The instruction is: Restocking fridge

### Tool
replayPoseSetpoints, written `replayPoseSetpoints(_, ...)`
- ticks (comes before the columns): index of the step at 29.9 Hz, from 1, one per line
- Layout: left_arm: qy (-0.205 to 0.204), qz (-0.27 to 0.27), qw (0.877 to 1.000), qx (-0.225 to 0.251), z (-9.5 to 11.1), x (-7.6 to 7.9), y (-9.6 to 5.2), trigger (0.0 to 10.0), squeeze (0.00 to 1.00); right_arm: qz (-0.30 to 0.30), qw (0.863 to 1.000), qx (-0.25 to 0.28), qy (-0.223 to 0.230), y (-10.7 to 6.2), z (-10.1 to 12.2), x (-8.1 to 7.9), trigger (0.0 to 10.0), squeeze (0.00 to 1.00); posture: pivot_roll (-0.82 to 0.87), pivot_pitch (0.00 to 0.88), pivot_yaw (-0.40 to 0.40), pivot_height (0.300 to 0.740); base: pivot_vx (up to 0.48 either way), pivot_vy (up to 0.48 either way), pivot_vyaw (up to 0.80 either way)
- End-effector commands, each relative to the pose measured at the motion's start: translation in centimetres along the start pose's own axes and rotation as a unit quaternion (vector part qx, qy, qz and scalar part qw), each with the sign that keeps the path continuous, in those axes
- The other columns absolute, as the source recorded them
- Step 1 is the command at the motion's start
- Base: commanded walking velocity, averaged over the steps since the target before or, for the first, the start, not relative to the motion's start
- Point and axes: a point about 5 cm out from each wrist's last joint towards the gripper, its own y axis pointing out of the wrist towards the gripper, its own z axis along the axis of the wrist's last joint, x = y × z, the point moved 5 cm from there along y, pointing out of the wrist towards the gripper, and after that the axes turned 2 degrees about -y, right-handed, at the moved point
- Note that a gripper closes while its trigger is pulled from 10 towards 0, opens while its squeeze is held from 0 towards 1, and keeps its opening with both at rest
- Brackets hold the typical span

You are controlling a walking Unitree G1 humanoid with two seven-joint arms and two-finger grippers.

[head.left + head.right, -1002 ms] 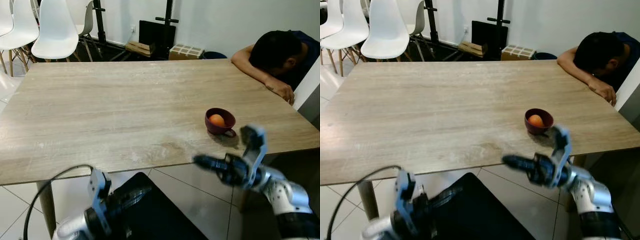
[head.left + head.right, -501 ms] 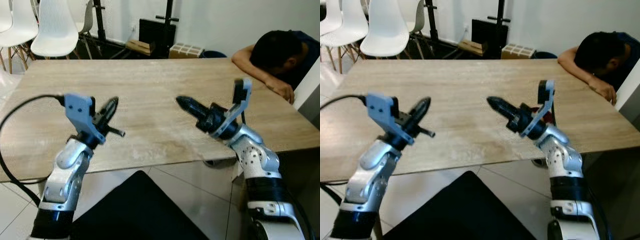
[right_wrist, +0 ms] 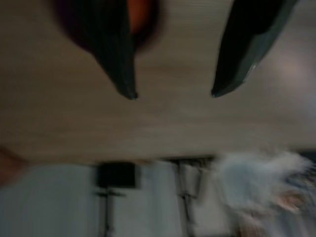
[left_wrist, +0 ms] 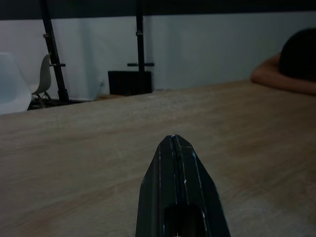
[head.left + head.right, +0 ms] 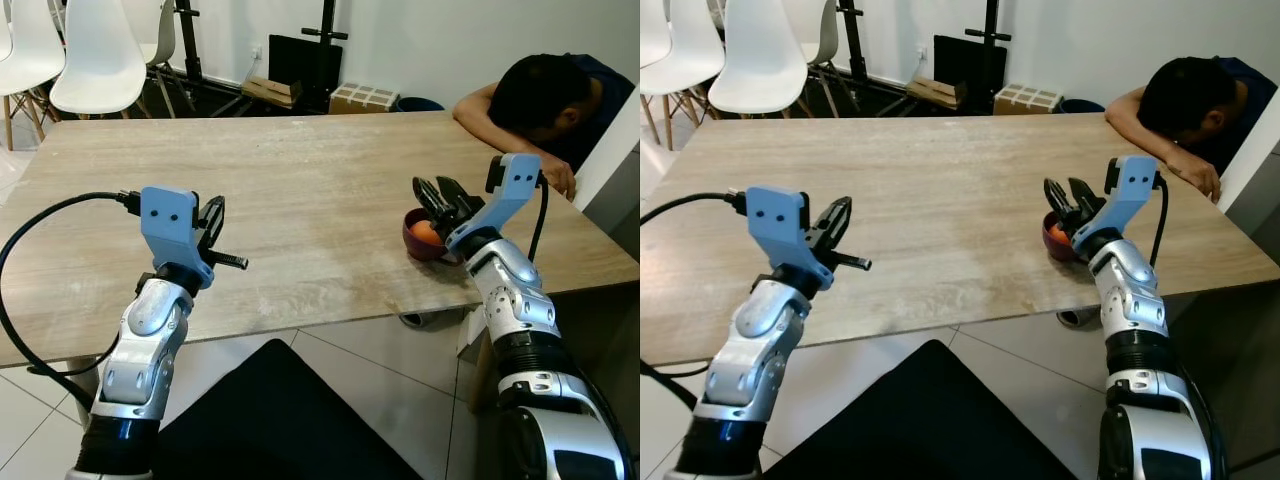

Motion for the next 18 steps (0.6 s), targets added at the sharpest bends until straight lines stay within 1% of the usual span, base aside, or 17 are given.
replayPoseSetpoints(1, -0.002, -0.008, 1.000, -0.008, -0.5, 0.6, 0.3, 10.0, 0.00, -0.029, 0.999, -0.017, -0.027, 0.0, -1.0, 0.8, 10.0, 0.55, -0.08, 0.053, -0.061, 0.731, 0.000, 0.000, 0.00)
replayPoseSetpoints(2, -0.019, -0.016, 1.000, -0.007, -0.6, 0.9, 0.3, 10.0, 0.00, -0.026, 0.999, -0.024, -0.041, 0.0, -1.5, 0.7, 10.0, 0.00, -0.07, 0.054, -0.062, 0.731, 0.000, 0.000, 0.00)
replayPoseSetpoints(3, -0.054, -0.027, 0.998, -0.005, -0.9, 1.2, 0.4, 10.0, 0.00, -0.015, 0.997, -0.037, -0.072, -0.1, -2.3, 0.4, 10.0, 0.00, -0.07, 0.058, -0.062, 0.731, 0.000, 0.000, 0.00)
replayPoseSetpoints(4, -0.068, -0.030, 0.997, -0.004, -1.0, 1.3, 0.4, 10.0, 0.00, -0.012, 0.995, -0.042, -0.086, -0.1, -2.5, 0.3, 10.0, 0.00, -0.07, 0.058, -0.062, 0.731, 0.000, 0.000, 0.00)
replayPoseSetpoints(6, -0.076, -0.031, 0.997, -0.003, -1.0, 1.3, 0.4, 10.0, 0.00, -0.011, 0.995, -0.045, -0.093, -0.2, -2.7, 0.3, 10.0, 0.00, -0.07, 0.058, -0.062, 0.731, 0.000, 0.000, 0.00)
replayPoseSetpoints(8, -0.092, -0.068, 0.993, -0.032, -2.1, 2.3, 0.2, 10.0, 0.00, -0.010, 0.993, -0.048, -0.104, -0.3, -3.0, 0.2, 10.0, 0.00, -0.07, 0.063, -0.063, 0.731, 0.000, 0.000, 0.00)
replayPoseSetpoints(9, -0.092, -0.068, 0.993, -0.032, -2.1, 2.3, 0.2, 10.0, 0.00, -0.010, 0.993, -0.048, -0.104, -0.3, -3.0, 0.2, 10.0, 0.00, -0.07, 0.063, -0.063, 0.731, 0.000, 0.000, 0.00)
replayPoseSetpoints(11, -0.088, -0.114, 0.988, -0.058, -2.9, 3.7, -0.2, 10.0, 0.00, -0.020, 0.993, -0.048, -0.109, -0.3, -3.2, 0.4, 10.0, 0.00, -0.07, 0.067, -0.063, 0.731, 0.000, 0.000, 0.00)
replayPoseSetpoints(13, -0.089, -0.167, 0.978, -0.086, -3.6, 5.3, -0.7, 10.0, 0.00, -0.034, 0.994, -0.048, -0.095, -0.3, -3.3, 0.8, 10.0, 0.00, -0.07, 0.070, -0.063, 0.731, 0.000, 0.000, 0.00)
replayPoseSetpoints(15, -0.087, -0.176, 0.976, -0.091, -3.7, 5.6, -0.8, 10.0, 0.00, -0.036, 0.994, -0.048, -0.094, -0.3, -3.3, 0.8, 10.0, 0.00, -0.07, 0.070, -0.062, 0.731, 0.000, 0.000, 0.00)
replayPoseSetpoints(17, -0.087, -0.198, 0.970, -0.110, -4.4, 6.3, -1.0, 10.0, 0.00, -0.039, 0.994, -0.048, -0.095, -0.2, -3.5, 0.9, 10.0, 0.00, -0.07, 0.070, -0.063, 0.731, 0.000, 0.000, 0.00)
replayPoseSetpoints(18, -0.096, -0.206, 0.966, -0.120, -4.6, 6.5, -1.1, 10.0, 0.00, -0.039, 0.993, -0.049, -0.095, -0.2, -3.5, 0.9, 10.0, 0.00, -0.07, 0.070, -0.063, 0.731, 0.000, 0.000, 0.00)
